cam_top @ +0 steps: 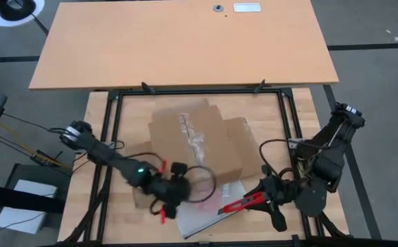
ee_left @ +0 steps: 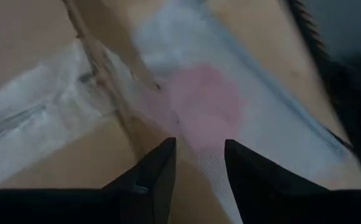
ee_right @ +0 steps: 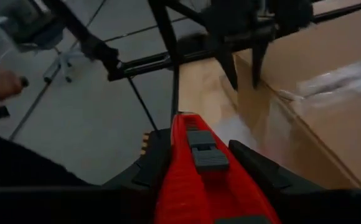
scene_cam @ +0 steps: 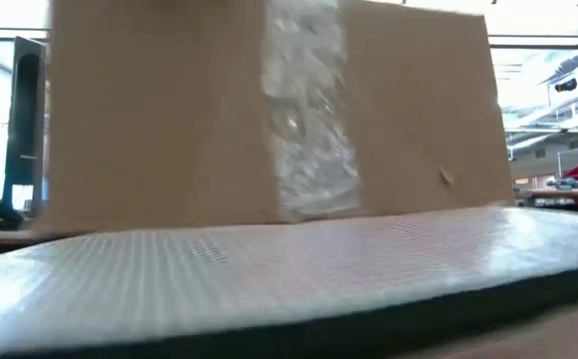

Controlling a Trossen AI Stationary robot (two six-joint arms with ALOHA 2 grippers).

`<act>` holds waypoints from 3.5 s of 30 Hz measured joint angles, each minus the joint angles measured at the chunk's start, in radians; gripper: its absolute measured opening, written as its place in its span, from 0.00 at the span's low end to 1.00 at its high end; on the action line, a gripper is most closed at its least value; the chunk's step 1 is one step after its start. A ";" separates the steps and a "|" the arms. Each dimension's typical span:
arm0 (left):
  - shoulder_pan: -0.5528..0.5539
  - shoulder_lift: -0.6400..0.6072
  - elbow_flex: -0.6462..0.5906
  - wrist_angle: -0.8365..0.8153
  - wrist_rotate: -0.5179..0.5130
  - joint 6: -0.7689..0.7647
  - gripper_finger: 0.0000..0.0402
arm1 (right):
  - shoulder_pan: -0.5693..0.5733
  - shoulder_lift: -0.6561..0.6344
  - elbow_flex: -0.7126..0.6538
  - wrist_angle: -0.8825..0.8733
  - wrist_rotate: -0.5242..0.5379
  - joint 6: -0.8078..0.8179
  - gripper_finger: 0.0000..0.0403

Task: Unpack boxes
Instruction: Break down the cardboard box until it is fully flat using the red cutter

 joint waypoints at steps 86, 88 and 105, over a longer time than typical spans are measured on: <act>0.046 0.013 0.183 -0.270 0.216 -0.127 0.37 | -0.116 0.179 -0.006 -0.603 0.425 0.675 0.34; 0.026 0.013 0.183 -0.282 0.221 -0.119 0.37 | -0.121 0.183 -0.005 -0.574 0.414 0.639 0.34; -0.022 0.073 0.091 -0.158 -0.179 0.189 0.37 | -0.134 0.193 -0.005 -0.502 0.366 0.559 0.34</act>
